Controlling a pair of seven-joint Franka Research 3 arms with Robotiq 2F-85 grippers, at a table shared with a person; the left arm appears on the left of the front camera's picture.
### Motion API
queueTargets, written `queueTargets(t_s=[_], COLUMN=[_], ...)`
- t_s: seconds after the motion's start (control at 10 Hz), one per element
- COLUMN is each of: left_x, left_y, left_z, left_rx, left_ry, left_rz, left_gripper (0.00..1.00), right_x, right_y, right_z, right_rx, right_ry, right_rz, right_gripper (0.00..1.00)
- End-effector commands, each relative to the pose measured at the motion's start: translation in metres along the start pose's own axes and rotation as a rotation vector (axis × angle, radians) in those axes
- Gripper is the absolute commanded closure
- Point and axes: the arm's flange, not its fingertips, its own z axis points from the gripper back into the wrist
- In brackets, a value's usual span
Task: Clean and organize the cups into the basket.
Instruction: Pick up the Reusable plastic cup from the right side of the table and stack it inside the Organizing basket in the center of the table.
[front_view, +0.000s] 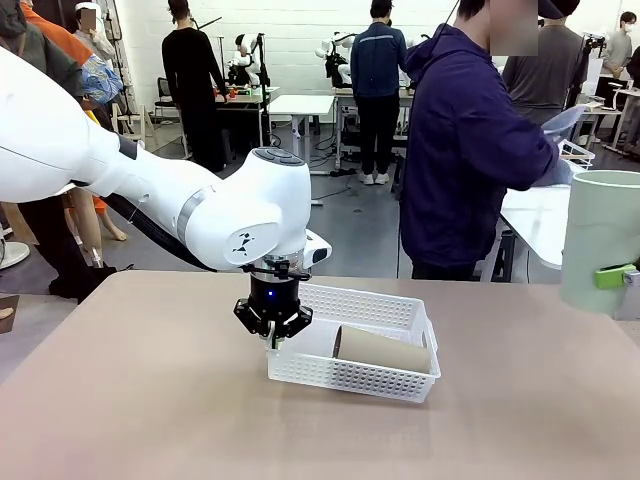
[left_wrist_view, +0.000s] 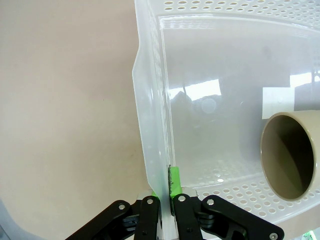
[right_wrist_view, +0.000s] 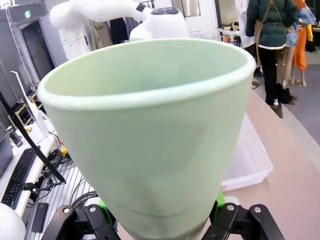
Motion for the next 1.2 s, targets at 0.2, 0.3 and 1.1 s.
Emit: queueTargets(t_s=[0.2,0.3,1.1], left_x=[-0.001,-0.001,-0.001], left_y=[0.000,0.000,0.000], left_z=[0.000,0.000,0.000], left_rx=[-0.001,-0.001,-0.001], left_ry=[-0.003,-0.003,-0.003], left_rz=[-0.002,-0.002,-0.002], left_gripper=[1.00,1.00,1.00], right_x=[0.081,0.096,0.070], right_y=[-0.032,-0.052,-0.143], right_z=[-0.074,-0.106,-0.273], right_rx=[-0.054,-0.051,0.033], right_ry=[0.334,0.449,0.762], right_rz=[-0.001,-0.029,0.019], right_gripper=[0.19,0.19,0.19])
